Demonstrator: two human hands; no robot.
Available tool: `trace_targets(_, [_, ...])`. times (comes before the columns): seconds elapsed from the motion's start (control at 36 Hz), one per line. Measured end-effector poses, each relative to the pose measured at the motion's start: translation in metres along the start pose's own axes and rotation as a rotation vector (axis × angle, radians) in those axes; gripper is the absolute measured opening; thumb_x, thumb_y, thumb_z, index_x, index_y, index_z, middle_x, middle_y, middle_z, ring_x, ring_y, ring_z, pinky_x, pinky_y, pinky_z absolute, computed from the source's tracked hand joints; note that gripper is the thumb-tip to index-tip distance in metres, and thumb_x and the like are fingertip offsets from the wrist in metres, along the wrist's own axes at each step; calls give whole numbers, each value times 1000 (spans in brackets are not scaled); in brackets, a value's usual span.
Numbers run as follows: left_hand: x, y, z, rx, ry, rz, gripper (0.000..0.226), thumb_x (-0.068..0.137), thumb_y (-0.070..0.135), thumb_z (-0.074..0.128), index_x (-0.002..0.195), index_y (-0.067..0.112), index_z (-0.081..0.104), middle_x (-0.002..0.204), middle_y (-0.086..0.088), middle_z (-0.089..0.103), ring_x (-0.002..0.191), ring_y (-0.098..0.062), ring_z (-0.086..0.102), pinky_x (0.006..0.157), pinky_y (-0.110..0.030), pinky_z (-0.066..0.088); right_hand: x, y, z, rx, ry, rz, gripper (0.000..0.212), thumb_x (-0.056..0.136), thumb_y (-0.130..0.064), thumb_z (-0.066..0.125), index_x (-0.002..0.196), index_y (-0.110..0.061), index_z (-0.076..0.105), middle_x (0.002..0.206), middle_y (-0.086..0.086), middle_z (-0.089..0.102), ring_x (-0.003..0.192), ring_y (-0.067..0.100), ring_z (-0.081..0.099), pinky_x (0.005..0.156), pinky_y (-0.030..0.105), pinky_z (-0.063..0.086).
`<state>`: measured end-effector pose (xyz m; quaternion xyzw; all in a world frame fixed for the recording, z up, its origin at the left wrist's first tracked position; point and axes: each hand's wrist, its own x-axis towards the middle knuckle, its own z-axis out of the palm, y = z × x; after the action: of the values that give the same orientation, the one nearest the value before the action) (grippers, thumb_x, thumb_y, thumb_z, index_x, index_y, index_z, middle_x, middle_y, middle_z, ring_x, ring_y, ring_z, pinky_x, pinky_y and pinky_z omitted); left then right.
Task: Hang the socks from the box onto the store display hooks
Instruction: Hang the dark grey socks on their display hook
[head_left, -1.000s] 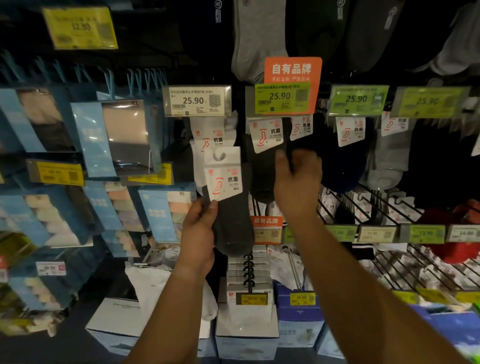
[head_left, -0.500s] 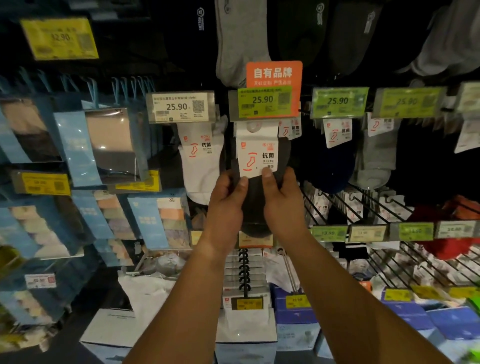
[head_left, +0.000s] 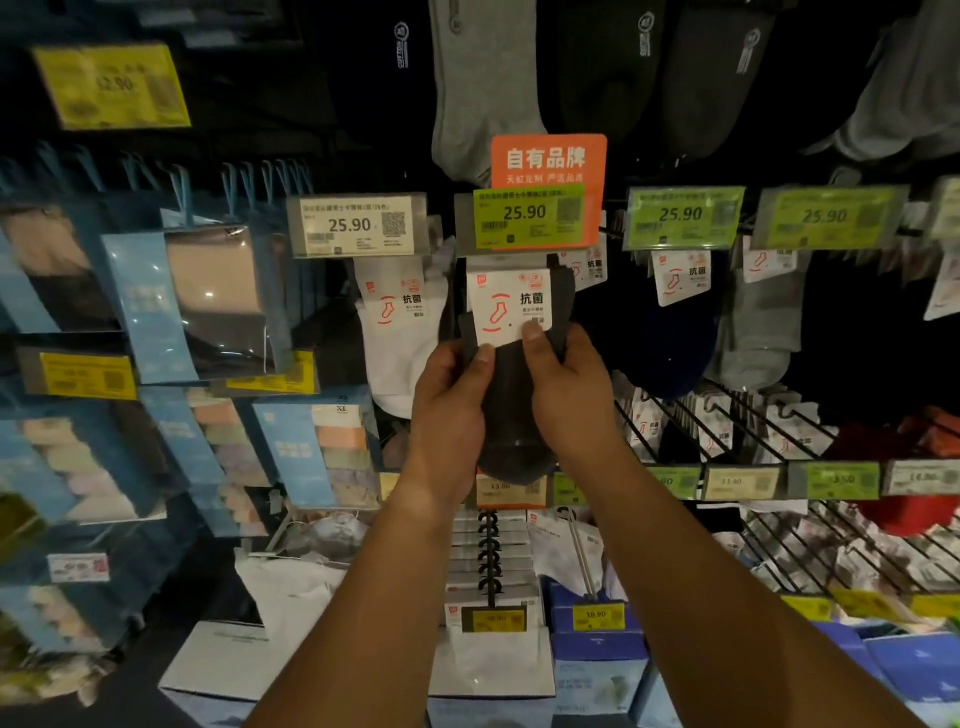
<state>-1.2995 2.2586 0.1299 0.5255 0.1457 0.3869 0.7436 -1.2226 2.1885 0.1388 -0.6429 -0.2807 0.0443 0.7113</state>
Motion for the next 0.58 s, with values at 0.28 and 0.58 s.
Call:
trace_targets(0.28, [44, -3, 11, 239, 98, -15, 19, 103, 21, 55, 117, 13, 66, 107, 0, 74, 104, -18, 70, 90, -32, 57, 44, -1, 13, -123, 29, 117, 30, 100, -36, 52, 122, -16, 58, 119, 6, 66, 111, 23, 61, 90, 32, 48])
trace_targets(0.58, [50, -44, -8, 749, 56, -51, 50, 97, 47, 60, 137, 17, 55, 124, -3, 67, 111, -25, 64, 88, -32, 50, 35, 47, 14, -393, 2, 225, 51, 100, -49, 45, 121, -3, 50, 118, 17, 64, 109, 36, 60, 76, 28, 37])
